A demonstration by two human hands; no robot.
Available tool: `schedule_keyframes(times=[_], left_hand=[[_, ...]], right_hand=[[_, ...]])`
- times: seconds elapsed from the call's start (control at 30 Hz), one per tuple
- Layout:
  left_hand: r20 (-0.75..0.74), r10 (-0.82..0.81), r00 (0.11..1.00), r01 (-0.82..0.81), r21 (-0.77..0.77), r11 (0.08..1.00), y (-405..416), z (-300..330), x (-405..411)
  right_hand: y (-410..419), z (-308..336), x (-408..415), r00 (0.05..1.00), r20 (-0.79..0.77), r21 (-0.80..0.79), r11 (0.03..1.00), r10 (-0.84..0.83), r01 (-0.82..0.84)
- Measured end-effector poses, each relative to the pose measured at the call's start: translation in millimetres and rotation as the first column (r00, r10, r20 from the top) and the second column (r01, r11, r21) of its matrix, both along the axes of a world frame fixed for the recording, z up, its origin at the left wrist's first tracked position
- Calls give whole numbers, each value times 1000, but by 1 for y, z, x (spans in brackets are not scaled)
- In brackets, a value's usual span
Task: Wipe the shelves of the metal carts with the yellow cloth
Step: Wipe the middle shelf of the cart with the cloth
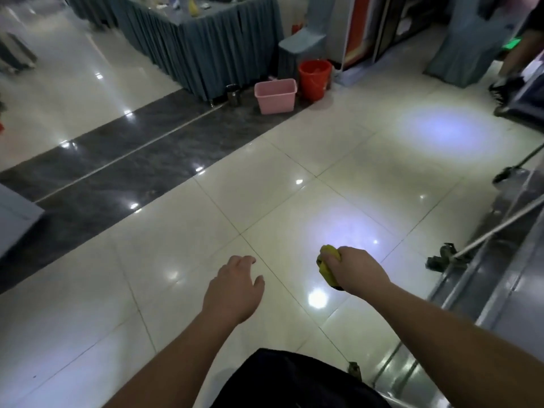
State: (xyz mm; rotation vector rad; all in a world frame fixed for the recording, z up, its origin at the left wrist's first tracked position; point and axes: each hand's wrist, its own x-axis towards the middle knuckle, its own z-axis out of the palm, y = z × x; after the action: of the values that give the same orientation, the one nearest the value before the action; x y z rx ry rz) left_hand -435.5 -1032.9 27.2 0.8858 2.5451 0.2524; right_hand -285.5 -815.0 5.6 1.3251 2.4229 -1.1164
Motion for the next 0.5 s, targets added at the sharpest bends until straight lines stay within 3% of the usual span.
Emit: schedule_keyframes(times=[0.27,0.5], left_hand=[[24,-267,964,267,-3,964,169,-29,-115],[30,-600,799,601,-27,799,341,-32,-187]], right_hand=[[118,-27,-50,962,73,7,965,-262,262],[196,-37,-63,783,170,49,799,-598,599]])
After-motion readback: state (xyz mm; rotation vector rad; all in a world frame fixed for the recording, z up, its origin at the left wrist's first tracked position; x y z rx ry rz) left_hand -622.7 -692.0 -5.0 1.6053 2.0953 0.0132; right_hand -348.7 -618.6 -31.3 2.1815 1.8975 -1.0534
